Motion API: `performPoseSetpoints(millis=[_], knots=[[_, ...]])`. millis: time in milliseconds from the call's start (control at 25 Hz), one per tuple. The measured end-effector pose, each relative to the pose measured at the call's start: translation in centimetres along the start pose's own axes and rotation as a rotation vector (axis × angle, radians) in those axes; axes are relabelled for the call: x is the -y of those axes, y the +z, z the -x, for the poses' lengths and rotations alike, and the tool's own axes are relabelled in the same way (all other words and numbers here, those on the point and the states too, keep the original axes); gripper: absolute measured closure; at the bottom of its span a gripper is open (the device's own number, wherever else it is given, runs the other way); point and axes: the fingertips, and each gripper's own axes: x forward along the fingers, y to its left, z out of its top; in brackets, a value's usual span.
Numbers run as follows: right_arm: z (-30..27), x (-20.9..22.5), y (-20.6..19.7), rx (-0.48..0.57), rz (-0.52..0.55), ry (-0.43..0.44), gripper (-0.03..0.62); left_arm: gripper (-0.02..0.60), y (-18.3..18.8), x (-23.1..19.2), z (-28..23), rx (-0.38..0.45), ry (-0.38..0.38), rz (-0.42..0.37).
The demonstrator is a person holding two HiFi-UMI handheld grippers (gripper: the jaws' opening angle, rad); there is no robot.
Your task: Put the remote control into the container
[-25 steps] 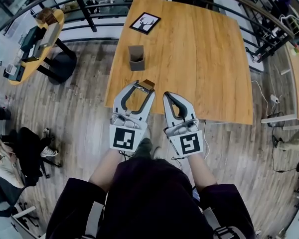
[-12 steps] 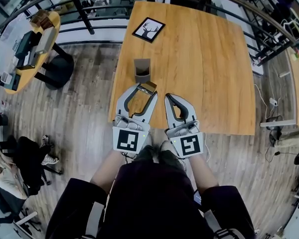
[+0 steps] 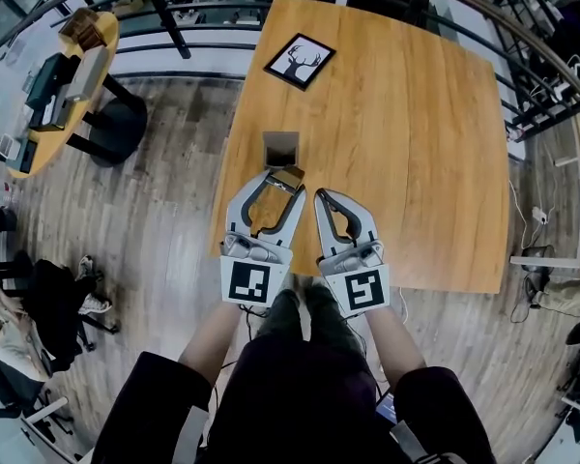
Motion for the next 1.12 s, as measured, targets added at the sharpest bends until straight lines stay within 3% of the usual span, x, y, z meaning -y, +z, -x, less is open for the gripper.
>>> performPoseSetpoints(millis=[280, 400, 560, 640, 760, 1120], knots=[[-3.1, 2.4, -5.4, -0.030, -0.035, -0.001, 0.576, 0.373, -5.2, -1.2, -3.0, -0.057, 0.020, 0.007], [-4.4, 2.6, -7.2, -0.037, -0.046, 0.003, 0.576, 0.373, -7.2, -2.2, -4.2, -0.048, 0.061, 0.092], [-5.5, 2.9, -8.8, -0.058, -0.055, 0.004, 0.576, 0.373, -9.0, -3.1, -5.5, -0.085, 0.040, 0.028], [-5.9, 3.0, -9.3, -0.067, -0.061, 0.003, 0.576, 0.373, -9.6, -3.5, -5.9, -0.086, 0.058, 0.061], [-6.4, 3.3, -9.8, -0.072, -0.068, -0.002, 0.576, 0.373, -10.7, -4.0, -6.5, -0.076, 0.126, 0.196], [-6.5, 4.2, -11.0, -0.092, -0.075, -0.011, 0.576, 0.373, -14.9, -3.9, -8.7, -0.149, 0.157, 0.210]])
